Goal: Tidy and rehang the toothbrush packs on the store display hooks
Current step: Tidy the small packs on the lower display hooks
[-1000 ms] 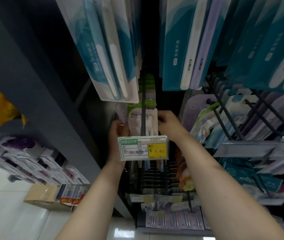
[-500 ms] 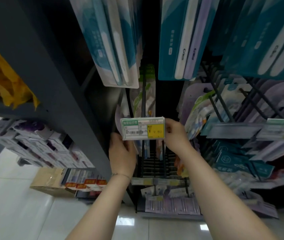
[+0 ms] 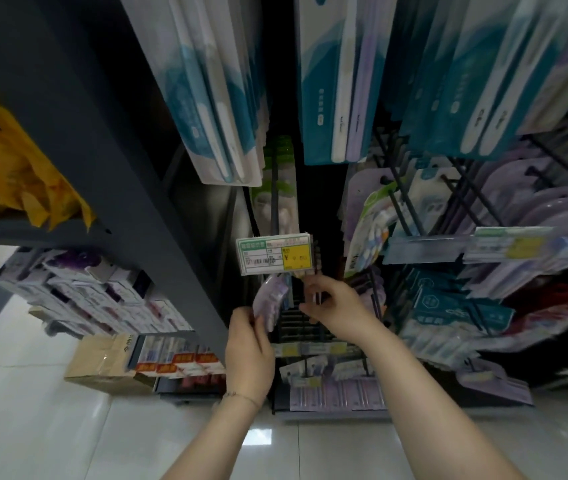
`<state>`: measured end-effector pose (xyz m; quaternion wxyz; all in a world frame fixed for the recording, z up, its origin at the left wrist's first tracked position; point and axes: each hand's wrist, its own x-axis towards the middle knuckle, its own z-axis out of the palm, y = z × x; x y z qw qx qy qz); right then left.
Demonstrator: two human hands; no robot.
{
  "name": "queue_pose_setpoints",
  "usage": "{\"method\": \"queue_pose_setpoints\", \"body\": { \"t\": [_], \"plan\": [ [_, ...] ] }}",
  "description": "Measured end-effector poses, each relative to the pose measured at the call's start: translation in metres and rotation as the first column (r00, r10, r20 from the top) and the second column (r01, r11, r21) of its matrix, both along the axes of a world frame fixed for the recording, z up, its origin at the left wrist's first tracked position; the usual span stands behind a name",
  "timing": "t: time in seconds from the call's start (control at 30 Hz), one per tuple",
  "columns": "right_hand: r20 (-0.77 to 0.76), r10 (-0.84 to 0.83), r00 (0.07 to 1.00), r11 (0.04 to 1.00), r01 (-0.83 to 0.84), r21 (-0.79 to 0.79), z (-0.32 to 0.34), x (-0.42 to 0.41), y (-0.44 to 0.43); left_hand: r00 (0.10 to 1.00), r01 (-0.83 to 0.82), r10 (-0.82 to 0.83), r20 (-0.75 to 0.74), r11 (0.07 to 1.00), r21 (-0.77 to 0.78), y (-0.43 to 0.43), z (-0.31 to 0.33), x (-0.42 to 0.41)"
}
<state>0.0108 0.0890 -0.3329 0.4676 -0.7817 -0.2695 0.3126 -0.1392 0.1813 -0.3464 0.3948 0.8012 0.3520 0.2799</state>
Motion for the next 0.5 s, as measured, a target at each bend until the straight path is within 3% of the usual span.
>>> {"method": "queue_pose_setpoints", "body": {
  "t": [0.33, 0.5],
  "plan": [
    [-0.100, 0.032, 0.995, 0.989, -0.017, 0.148, 0.023, 0.009, -0.043, 0.975, 0.220, -0.210, -0.066, 0.954, 0.206, -0.033, 0.024, 0.018],
    [-0.045, -0.015, 0.999, 0.995, 0.019, 0.100, 0.032, 0.023, -0.082, 0.933, 0.354, -0.343, -0.106, 0.930, 0.101, -0.068, 0.025, 0.035]
  ]
}}
